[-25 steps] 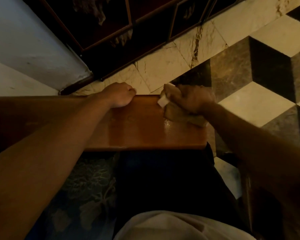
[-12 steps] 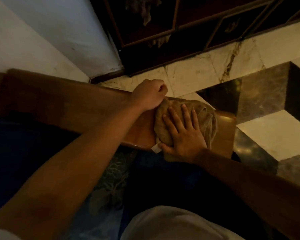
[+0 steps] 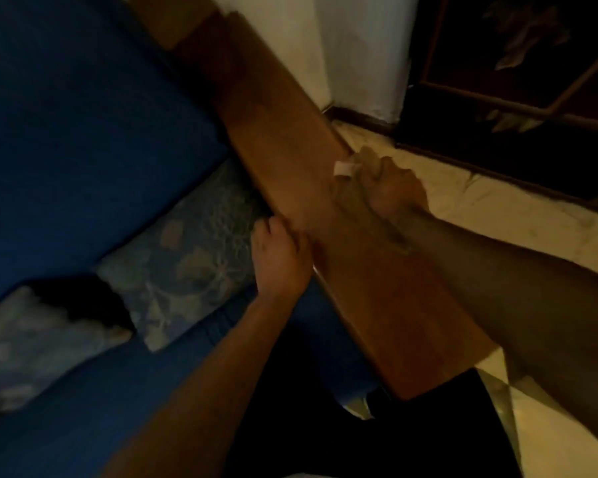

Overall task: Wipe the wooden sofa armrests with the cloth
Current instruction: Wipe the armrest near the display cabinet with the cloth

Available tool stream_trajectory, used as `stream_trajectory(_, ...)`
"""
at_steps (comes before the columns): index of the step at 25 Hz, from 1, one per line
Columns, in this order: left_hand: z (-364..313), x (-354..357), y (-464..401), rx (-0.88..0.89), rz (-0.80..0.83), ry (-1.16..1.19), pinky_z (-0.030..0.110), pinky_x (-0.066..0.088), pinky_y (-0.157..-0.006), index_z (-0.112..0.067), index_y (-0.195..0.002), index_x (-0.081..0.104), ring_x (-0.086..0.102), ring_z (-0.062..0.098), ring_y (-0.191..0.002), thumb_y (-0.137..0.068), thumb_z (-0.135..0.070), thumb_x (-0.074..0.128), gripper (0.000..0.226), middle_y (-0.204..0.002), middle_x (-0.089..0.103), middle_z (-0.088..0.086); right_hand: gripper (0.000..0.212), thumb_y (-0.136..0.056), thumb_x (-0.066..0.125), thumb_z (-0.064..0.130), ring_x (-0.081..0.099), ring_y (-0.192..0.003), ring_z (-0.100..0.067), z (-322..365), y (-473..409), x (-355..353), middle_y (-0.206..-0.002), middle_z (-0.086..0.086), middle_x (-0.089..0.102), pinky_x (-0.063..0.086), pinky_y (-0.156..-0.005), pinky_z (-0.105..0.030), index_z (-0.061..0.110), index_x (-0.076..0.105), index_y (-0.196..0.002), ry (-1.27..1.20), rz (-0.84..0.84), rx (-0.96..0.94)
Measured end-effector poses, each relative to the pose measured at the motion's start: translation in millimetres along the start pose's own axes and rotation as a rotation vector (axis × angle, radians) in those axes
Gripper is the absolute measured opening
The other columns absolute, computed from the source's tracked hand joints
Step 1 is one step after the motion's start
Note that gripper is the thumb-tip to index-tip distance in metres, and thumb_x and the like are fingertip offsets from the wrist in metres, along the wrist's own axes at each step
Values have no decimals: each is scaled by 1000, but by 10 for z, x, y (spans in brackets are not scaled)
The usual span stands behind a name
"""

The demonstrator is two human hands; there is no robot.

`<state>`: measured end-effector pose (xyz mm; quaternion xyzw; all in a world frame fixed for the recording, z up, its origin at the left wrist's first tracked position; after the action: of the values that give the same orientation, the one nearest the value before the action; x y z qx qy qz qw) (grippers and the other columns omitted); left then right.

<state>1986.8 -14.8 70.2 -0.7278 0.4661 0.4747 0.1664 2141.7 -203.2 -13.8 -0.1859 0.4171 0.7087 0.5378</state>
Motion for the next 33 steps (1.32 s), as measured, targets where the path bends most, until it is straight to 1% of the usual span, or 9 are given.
stream_trajectory(2,498,286,499,-476,135,276,41,51,-96,1,-114,61,63,37,-108,-100,-39,61,42,-117,64,21,77,-94,32,79,62,-117,-46,-51,119,-40,-134,-21,65,48,-94,-47,20,52,-138,-40,41,-21)
stream_trajectory(4,619,696,972,-799,248,596,41,57,-72,0,-88,61,66,34,-82,-98,-36,65,38,-87,67,20,77,-95,33,75,56,-132,-40,-354,515,-4,-154,-13,53,47,-105,-47,29,35,-157,37,63,-81)
stream_trajectory(7,558,967,1356,-884,228,709,40,52,-62,-4,-71,65,63,29,-68,-96,-17,65,28,-64,68,11,76,-101,27,64,22,-157,-42,-804,1602,94,-175,-10,14,30,-120,-64,31,7,-167,545,55,-476)
stream_trajectory(12,689,992,1653,-1069,160,1161,37,57,-80,-12,-88,73,71,21,-82,-101,-15,56,22,-85,78,7,76,-98,39,70,4,-160,-44,-463,2059,582,-176,-4,13,11,-125,-67,37,22,-165,725,95,-969)
stream_trajectory(20,493,781,980,-918,58,1213,42,58,-88,-9,-111,73,72,23,-99,-104,-31,49,33,-104,77,8,80,-88,40,61,11,-158,-48,518,1465,1051,-176,-7,11,15,-125,-69,41,23,-163,804,-101,-609)
stream_trajectory(23,450,759,874,-910,3,1113,36,53,-66,-12,-88,66,66,20,-73,-103,-34,49,31,-76,69,2,81,-90,34,67,15,-159,-41,307,1597,887,-175,-7,13,23,-125,-63,36,23,-165,766,-84,-671)
stream_trajectory(27,436,870,803,-1017,-144,1169,42,57,-86,-17,-111,68,72,18,-93,-106,-42,45,34,-97,74,1,98,-83,47,81,12,-161,-39,-322,1586,335,-175,-6,15,18,-124,-62,36,19,-165,556,-12,-590)
stream_trajectory(30,261,812,527,-954,-251,909,30,47,-61,-19,-97,72,66,-2,-63,-104,-39,48,32,-69,69,-9,98,-79,57,78,26,-154,-46,-72,815,90,-172,-12,21,38,-113,-66,33,29,-162,393,56,-570)
stream_trajectory(33,57,734,375,-975,-347,647,29,46,-61,-37,-89,60,65,2,-72,-104,-38,47,20,-83,68,-11,100,-83,65,71,28,-151,-43,495,-48,153,-174,-10,9,44,-110,-59,38,18,-164,195,212,-523)
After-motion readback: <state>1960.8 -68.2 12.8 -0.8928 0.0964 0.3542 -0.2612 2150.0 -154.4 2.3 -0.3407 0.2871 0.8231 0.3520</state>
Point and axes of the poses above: each hand's wrist, its own y-axis away from the middle knuckle, its own x-axis out of the palm, z = x × y, the point moved 7 cm from there along -y, towards the middle knuckle
